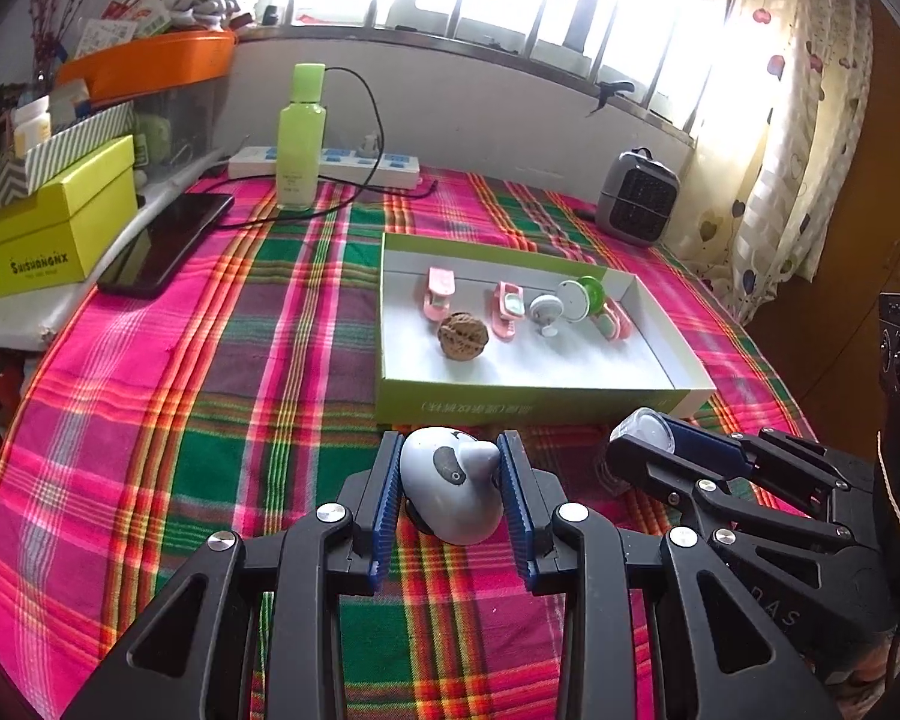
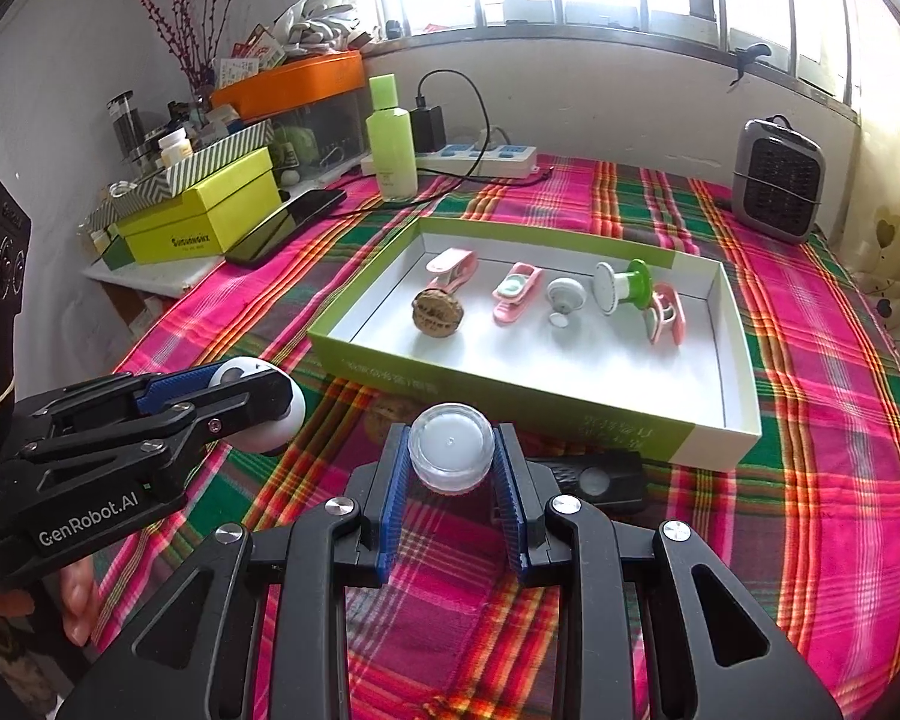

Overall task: Organize objects
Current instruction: 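Carry the panda-face object and the white cup into the tray with both tools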

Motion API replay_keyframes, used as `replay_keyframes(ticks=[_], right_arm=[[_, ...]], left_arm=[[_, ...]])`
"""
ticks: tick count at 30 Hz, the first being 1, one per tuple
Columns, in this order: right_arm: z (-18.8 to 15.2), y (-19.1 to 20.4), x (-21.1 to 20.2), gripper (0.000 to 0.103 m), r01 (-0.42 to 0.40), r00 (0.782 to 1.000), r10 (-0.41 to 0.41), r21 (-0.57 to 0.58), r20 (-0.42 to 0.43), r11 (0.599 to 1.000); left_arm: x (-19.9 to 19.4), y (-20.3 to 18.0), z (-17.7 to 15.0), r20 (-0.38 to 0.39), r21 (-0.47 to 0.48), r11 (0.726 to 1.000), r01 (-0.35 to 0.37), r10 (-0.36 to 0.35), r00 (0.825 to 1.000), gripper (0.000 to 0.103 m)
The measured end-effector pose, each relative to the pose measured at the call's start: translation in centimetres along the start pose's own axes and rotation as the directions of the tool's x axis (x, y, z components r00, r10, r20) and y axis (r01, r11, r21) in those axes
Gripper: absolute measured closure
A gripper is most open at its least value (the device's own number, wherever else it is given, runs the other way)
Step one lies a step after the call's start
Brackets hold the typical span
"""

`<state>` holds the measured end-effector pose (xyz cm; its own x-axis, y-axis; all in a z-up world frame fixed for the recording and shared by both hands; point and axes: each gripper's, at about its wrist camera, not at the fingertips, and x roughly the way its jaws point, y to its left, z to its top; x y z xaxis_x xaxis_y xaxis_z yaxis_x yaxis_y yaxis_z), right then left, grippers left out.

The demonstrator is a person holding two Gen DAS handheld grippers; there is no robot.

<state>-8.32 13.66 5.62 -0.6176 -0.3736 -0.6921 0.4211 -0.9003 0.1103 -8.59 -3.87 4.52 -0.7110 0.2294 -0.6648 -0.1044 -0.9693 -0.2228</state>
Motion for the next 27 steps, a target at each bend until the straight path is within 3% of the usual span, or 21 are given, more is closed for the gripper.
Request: replay_keyframes(ticks=[27], right_arm=[[3.4, -6.6, 1.8, 0.074, 0.084, 0.996, -0.084, 0.095, -0.005, 0.992]], left_arm=[[5.6, -2.8, 4.7, -0.057, 0.033, 0.998, 0.054, -0.052, 0.997, 0.074]])
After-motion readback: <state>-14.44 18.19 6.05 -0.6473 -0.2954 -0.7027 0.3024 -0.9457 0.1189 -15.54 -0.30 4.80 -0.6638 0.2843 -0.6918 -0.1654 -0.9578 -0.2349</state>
